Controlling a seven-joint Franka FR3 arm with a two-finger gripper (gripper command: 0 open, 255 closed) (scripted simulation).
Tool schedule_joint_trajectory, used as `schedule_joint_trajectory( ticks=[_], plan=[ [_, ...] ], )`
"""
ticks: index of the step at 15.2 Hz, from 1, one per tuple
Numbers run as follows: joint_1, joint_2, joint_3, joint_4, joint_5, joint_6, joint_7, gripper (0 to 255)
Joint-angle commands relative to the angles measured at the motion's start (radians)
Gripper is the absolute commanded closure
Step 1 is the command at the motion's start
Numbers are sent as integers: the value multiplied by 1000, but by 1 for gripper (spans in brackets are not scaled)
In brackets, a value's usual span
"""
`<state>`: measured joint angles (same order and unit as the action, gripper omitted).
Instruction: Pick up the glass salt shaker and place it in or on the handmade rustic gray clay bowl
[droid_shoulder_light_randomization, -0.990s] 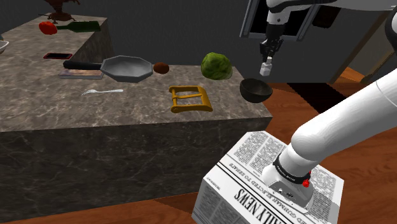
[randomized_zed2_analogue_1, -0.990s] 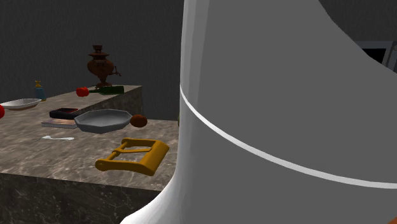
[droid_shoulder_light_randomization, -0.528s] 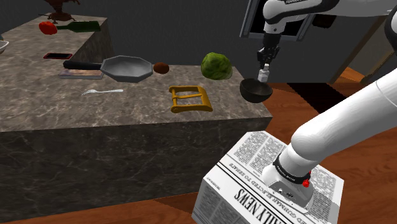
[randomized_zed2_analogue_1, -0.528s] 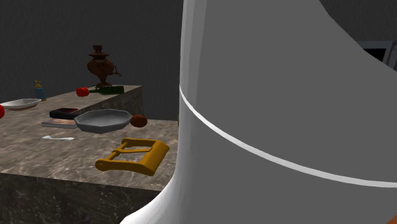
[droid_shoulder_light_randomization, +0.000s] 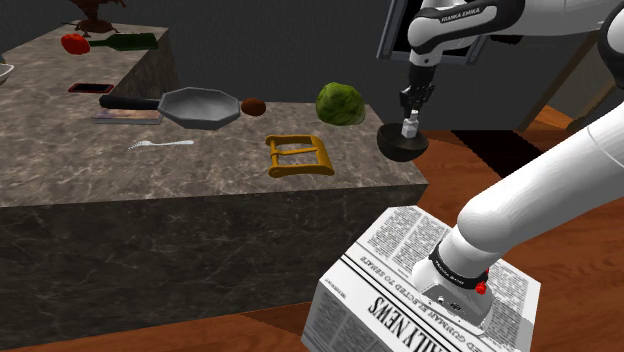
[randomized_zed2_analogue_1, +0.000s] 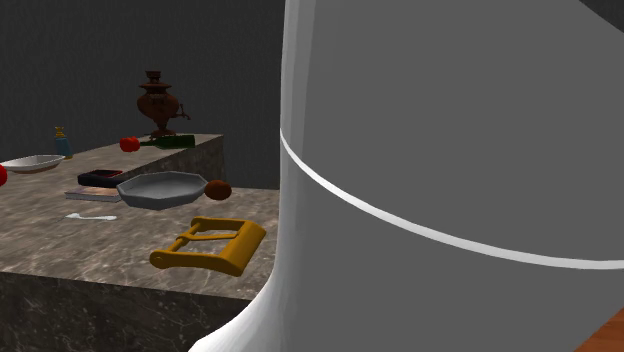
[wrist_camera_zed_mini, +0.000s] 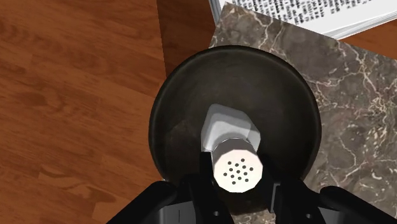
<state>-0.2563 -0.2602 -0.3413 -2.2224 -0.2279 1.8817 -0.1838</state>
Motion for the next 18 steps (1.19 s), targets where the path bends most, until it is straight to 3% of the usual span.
schedule_joint_trajectory(
  ticks=[1, 6, 7, 12, 16, 18],
  plan=[
    [-1, 0, -1, -4, -1, 5, 0, 255],
    [-1, 0, -1, -4, -1, 5, 0, 255],
    [-1, 0, -1, -4, -1, 5, 0, 0],
    [-1, 0, -1, -4, -1, 5, 0, 0],
    [9, -9, 16, 113, 11, -123, -4, 0],
    [9, -9, 17, 113, 11, -123, -4, 0]
  ],
)
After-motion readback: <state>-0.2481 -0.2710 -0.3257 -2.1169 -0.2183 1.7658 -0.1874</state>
